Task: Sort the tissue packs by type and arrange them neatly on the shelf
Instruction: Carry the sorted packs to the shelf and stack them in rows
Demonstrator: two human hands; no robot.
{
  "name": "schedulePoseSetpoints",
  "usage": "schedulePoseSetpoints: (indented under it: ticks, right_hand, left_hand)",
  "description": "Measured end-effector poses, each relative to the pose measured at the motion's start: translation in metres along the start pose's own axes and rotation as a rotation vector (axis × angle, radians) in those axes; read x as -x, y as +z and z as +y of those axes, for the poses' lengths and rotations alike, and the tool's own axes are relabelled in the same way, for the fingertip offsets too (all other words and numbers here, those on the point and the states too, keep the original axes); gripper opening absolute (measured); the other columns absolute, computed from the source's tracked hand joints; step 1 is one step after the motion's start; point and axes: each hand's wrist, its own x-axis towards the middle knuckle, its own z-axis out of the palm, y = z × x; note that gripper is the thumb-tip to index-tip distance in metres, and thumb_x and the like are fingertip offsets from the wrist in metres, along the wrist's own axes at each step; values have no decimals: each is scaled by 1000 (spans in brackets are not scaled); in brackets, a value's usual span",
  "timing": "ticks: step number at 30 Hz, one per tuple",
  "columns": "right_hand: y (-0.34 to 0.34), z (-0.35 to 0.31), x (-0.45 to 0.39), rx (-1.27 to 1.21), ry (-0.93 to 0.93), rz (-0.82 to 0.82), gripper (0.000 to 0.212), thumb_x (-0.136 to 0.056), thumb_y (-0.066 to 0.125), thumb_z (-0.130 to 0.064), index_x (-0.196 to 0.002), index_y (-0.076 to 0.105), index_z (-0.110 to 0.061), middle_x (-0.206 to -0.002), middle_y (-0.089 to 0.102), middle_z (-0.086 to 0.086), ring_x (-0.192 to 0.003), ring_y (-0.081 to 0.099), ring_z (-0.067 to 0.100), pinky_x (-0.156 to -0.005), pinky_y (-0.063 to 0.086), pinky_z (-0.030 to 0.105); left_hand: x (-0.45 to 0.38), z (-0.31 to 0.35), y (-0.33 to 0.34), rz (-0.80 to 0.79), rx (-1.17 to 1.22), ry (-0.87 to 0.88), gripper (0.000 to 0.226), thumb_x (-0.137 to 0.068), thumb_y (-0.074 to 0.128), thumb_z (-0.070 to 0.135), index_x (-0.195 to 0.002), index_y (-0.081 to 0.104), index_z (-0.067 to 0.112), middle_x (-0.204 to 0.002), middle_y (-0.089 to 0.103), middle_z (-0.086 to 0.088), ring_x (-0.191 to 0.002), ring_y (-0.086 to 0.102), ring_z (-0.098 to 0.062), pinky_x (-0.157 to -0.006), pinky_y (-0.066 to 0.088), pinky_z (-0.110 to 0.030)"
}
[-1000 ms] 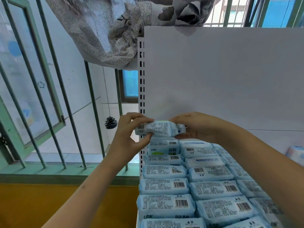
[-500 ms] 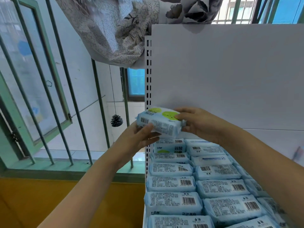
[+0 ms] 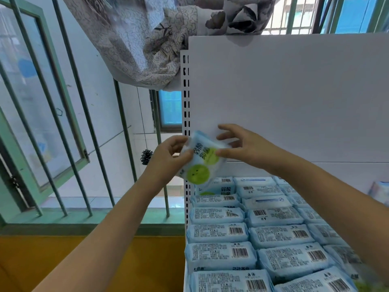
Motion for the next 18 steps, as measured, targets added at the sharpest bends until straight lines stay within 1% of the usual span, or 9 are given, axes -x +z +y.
schedulePoseSetpoints:
  ticks: [2,3,5,7,9,11,13,15,18]
  right_hand:
    - [2,-2,1,120,-57,-12,68,-83,76,-32,-142,43,-36,-122,57,-14,-101,63,3,-79,51,17]
    - [4,-2,2,182,-72,-35,63,-83,76,-30,-139,47,-35,-119,59,-13,-97,64,3,-77,52,16]
    - [6,0,6,283,-72,-87,52,-82,77,-31,-130,56,-34,-111,62,-13,-93,64,1,-73,52,15]
    - [6,4,8,337,-58,-112,42,-81,78,-34,-120,61,-34,-106,63,-14,-93,64,2,-74,52,16]
    - [6,10,8,377,-47,-117,32,-81,78,-35,-110,65,-30,-103,66,-14,-93,64,2,-77,52,17]
    - [8,20,8,411,-17,-137,28,-81,78,-32,-106,66,-27,-104,66,-12,-93,64,4,-82,54,21]
    - [15,33,9,441,35,-165,28,-82,77,-30,-107,65,-25,-107,66,-9,-96,63,7,-88,54,28]
    - [24,47,13,475,68,-178,28,-82,77,-31,-107,66,-24,-108,66,-7,-96,63,9,-91,53,31]
    - [35,56,17,667,8,-217,35,-87,71,-36,-119,66,-23,-108,62,-7,-92,56,8,-87,47,25]
  left_hand:
    - [-3,1,-2,-97,-276,135,22,-91,69,16,-111,68,25,-103,71,3,-90,68,-4,-71,60,-24]
    - [-3,0,0,-149,-343,175,22,-90,70,17,-110,68,26,-103,70,5,-90,67,-1,-70,59,-21]
    - [-2,-6,5,-210,-343,194,24,-89,71,18,-111,69,28,-104,69,6,-91,67,-1,-72,57,-19]
    - [0,-11,11,-228,-287,192,25,-88,72,19,-109,69,31,-105,69,8,-93,67,-2,-73,58,-20]
    - [1,-16,16,-214,-297,205,25,-88,73,22,-111,70,30,-105,69,12,-97,65,-3,-77,57,-20]
    - [5,-20,16,-177,-366,223,27,-88,71,29,-115,69,30,-109,66,16,-104,59,1,-83,52,-13]
    - [11,-28,13,-85,-397,199,26,-91,66,34,-117,66,31,-111,63,19,-105,56,3,-82,44,-6]
    - [19,-42,11,10,-396,111,24,-94,63,34,-117,64,29,-111,61,15,-100,57,2,-76,42,-10]
    - [29,-63,18,14,-404,-66,25,-94,63,30,-118,62,26,-106,62,7,-92,60,-3,-69,43,-12]
